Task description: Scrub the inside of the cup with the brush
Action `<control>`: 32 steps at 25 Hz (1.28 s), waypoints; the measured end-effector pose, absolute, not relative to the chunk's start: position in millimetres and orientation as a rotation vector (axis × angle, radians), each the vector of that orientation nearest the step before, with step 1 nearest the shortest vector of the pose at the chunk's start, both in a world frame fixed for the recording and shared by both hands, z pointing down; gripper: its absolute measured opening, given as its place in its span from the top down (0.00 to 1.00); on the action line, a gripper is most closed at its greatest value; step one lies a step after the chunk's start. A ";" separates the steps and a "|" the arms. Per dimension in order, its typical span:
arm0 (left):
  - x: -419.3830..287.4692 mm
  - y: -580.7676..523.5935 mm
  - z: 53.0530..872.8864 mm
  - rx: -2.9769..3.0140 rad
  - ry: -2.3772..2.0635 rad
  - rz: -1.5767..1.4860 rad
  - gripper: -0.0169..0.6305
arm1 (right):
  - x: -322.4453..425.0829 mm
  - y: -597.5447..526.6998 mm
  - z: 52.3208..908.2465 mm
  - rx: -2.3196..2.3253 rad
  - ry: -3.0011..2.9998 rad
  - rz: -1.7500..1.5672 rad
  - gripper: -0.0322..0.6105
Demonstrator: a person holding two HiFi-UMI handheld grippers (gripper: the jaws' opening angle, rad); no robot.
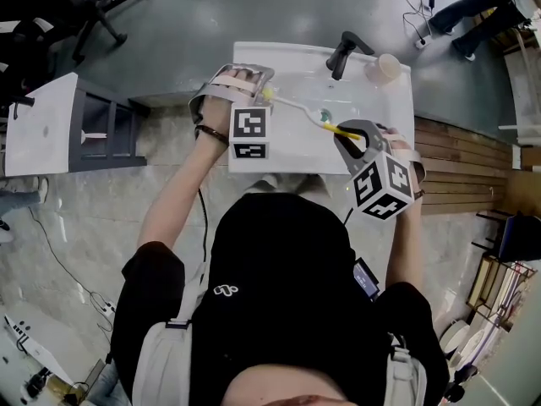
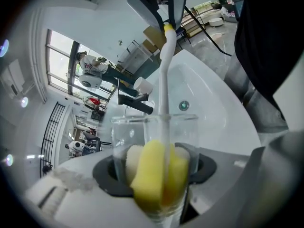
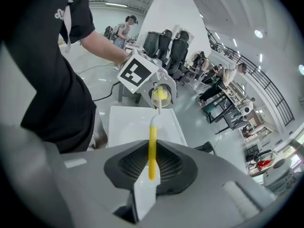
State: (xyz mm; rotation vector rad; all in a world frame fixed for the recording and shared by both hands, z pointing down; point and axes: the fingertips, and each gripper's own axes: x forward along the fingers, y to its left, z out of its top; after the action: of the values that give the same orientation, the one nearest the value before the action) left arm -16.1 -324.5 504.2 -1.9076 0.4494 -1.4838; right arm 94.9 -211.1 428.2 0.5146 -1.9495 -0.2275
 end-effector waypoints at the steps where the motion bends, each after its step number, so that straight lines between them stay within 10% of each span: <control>1: -16.1 -324.4 504.3 -1.912 0.447 -1.483 0.56 | 95.5 -210.8 428.3 0.515 -1.950 -0.224 0.87; 32: -56.5 -360.2 501.3 -2.127 0.631 -1.484 0.55 | 152.8 -206.1 416.2 0.732 -2.092 -0.007 0.87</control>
State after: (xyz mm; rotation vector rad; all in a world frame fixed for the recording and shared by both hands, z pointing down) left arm -56.5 -360.2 501.3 -2.1269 0.6312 -1.4840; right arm 152.8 -206.1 416.2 0.7322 -2.0917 -0.0068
